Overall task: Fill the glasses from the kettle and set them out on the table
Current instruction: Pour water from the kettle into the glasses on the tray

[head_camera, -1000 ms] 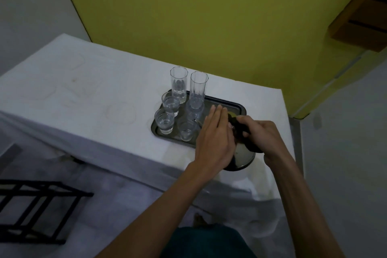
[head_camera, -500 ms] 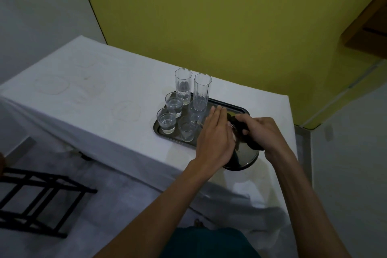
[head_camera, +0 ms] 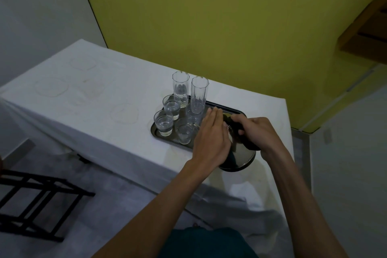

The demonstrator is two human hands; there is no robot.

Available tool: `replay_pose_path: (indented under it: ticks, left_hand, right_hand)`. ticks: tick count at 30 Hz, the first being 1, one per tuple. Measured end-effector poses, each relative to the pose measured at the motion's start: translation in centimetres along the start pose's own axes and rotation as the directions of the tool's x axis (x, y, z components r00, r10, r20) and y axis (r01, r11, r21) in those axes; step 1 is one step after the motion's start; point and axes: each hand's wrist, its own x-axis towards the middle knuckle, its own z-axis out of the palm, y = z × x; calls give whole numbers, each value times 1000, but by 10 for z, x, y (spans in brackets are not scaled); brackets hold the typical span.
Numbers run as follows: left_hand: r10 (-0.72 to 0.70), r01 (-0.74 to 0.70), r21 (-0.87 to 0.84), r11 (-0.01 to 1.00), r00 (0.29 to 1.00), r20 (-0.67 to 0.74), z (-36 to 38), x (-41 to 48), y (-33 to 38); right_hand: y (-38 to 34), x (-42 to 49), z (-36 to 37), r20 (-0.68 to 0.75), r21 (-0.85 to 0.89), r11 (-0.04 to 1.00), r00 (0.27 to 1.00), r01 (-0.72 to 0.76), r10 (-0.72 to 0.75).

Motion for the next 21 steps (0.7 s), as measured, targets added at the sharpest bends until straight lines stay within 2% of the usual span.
replay_pose_path:
  ticks: [21]
  left_hand:
    - [-27,26,-24,999,999,-22,4,4,0]
  right_hand:
    - [-3,11,-1,41,-34,999,999,17,-16]
